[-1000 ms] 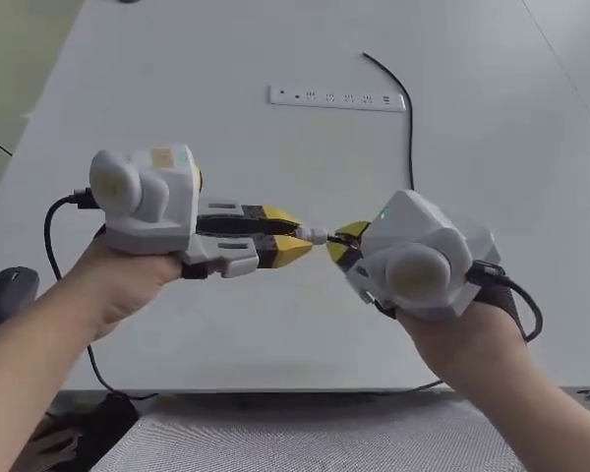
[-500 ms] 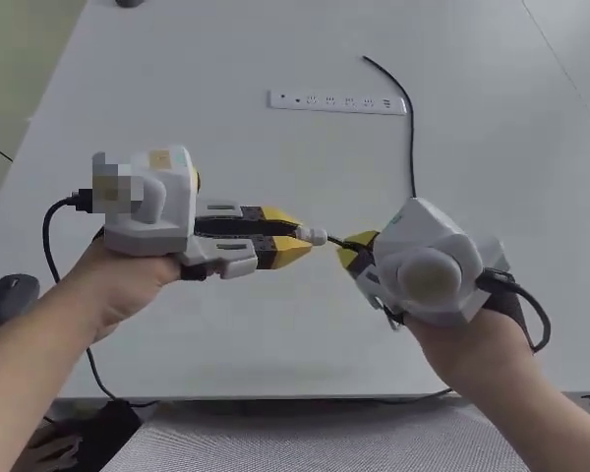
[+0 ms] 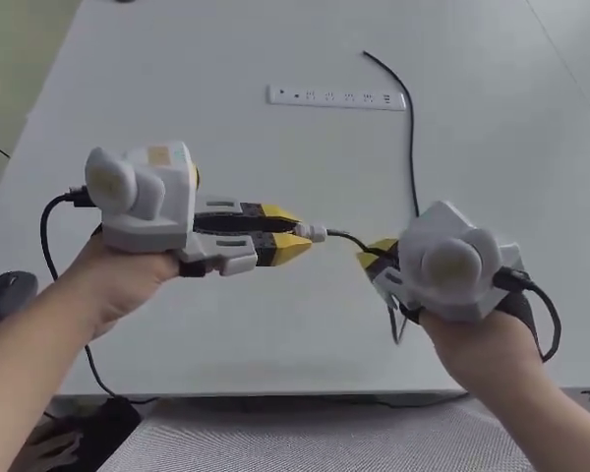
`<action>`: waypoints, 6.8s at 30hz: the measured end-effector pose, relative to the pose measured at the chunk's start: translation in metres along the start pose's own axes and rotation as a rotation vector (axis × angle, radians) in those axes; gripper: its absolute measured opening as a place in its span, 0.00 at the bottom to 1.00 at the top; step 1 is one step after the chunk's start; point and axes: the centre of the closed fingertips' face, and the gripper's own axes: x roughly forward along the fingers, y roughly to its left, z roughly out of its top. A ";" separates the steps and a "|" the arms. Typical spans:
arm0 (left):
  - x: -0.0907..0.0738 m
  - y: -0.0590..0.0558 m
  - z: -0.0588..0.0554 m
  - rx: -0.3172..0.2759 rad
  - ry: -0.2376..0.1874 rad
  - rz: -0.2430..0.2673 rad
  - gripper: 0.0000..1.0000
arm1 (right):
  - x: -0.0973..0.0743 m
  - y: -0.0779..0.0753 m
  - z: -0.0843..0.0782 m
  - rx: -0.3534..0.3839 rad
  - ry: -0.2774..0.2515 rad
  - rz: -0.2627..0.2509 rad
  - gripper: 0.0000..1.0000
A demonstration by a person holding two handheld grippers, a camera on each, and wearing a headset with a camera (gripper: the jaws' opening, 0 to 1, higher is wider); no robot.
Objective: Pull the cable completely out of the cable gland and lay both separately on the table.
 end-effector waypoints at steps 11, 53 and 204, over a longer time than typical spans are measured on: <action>-0.001 -0.006 -0.004 -0.003 0.011 -0.003 0.15 | 0.004 -0.011 -0.041 0.172 0.068 -0.012 0.00; -0.006 0.002 -0.005 -0.021 0.011 0.019 0.15 | -0.020 0.014 0.011 0.073 -0.059 0.049 0.12; -0.003 0.006 -0.011 -0.045 0.024 0.015 0.15 | -0.003 0.045 0.049 -0.314 -0.059 0.131 0.12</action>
